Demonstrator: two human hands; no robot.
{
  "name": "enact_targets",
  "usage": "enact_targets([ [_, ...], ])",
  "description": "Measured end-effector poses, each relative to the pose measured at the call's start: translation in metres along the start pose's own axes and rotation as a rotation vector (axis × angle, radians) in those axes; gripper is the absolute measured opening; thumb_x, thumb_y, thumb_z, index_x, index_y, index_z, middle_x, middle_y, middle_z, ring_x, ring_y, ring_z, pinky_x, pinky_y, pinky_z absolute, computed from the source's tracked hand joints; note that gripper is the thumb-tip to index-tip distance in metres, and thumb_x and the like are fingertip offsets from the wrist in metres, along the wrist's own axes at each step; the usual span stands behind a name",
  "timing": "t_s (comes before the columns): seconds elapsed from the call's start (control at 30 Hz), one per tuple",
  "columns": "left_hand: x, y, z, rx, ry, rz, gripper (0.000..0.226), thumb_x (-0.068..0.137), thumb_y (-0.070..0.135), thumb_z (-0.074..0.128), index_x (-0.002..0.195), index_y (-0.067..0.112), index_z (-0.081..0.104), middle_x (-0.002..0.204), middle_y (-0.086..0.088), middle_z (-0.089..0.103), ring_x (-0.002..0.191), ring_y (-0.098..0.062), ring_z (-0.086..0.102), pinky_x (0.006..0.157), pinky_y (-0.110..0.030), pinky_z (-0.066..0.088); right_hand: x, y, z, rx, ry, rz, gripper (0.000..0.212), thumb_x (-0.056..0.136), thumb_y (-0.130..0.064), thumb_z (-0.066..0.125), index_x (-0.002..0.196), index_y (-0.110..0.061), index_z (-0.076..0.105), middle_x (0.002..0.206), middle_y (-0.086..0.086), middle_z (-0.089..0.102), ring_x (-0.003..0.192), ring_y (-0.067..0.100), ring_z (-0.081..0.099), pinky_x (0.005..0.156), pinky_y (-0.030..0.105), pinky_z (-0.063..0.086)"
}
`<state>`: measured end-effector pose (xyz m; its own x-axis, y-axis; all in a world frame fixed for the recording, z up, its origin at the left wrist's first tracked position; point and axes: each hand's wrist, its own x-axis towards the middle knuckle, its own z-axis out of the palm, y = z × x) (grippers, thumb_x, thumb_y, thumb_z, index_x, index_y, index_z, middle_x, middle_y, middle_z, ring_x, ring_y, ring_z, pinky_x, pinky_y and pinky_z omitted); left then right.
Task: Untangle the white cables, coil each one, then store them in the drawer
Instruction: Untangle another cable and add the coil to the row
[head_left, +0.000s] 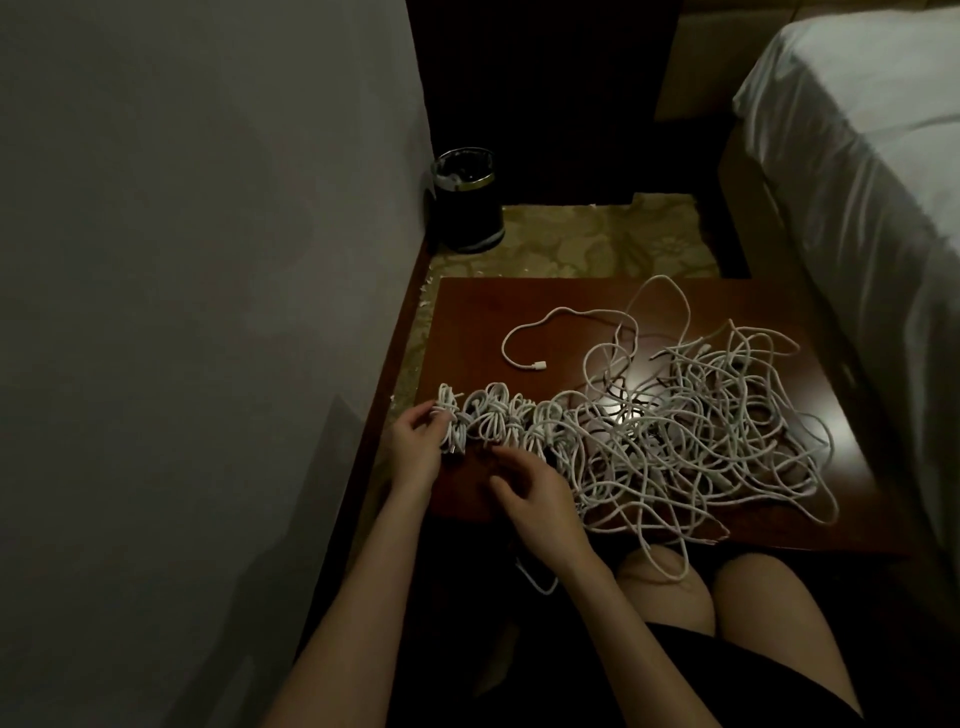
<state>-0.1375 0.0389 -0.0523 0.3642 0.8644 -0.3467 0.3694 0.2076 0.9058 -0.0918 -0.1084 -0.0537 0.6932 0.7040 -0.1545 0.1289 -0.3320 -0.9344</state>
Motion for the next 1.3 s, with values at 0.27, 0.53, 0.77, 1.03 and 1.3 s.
enact_targets([
  [0.27,0.001,0.006,0.006,0.225,-0.039,0.095,0.044,0.095,0.018,0.060,0.137,0.007,0.051,0.139,-0.013,0.053,0.125,-0.025,0.051,0.089,-0.024,0.039,0.000,-0.008,-0.020,-0.008,-0.093,0.028,0.030,0.094,-0.018,0.061,0.124,-0.021,0.063,0.124,-0.004,0.063,0.114,0.009,0.058,0.094,0.021,0.048],
  [0.53,-0.024,0.004,-0.007,0.265,0.017,0.147,0.041,0.097,0.023,0.056,0.136,0.012,0.050,0.142,-0.009,0.044,0.129,-0.024,0.044,0.092,-0.027,0.036,-0.038,-0.004,-0.077,0.090,0.115,0.027,0.020,0.092,-0.008,0.062,0.094,-0.025,0.071,0.094,-0.007,0.072,0.081,0.009,0.070,0.070,0.029,0.058],
  [0.77,-0.075,-0.003,0.020,0.319,-0.293,0.314,0.014,0.090,0.008,0.064,0.094,0.021,0.065,0.113,0.004,0.059,0.112,-0.012,0.052,0.091,-0.022,0.038,-0.040,0.001,-0.105,-0.147,0.190,0.032,0.016,0.089,-0.012,0.067,0.102,-0.020,0.069,0.089,-0.005,0.071,0.069,0.012,0.068,0.060,0.026,0.052],
  [1.03,-0.089,0.010,0.042,0.317,-0.509,0.354,0.015,0.088,0.013,0.068,0.102,0.016,0.072,0.098,0.009,0.066,0.090,0.003,0.059,0.085,-0.019,0.049,-0.031,-0.005,-0.100,-0.487,0.133,-0.028,0.015,0.084,-0.010,0.072,0.098,-0.010,0.075,0.091,0.004,0.075,0.067,0.002,0.057,0.061,0.005,0.040],
  [1.3,-0.099,0.025,0.057,0.226,-0.655,0.403,0.022,0.095,0.020,0.060,0.115,0.015,0.068,0.111,-0.001,0.069,0.104,-0.011,0.063,0.091,-0.026,0.051,-0.031,-0.049,-0.127,-0.262,0.173,-0.102,0.009,0.087,-0.016,0.069,0.094,-0.014,0.074,0.083,-0.005,0.070,0.076,0.003,0.062,0.070,0.022,0.051],
])
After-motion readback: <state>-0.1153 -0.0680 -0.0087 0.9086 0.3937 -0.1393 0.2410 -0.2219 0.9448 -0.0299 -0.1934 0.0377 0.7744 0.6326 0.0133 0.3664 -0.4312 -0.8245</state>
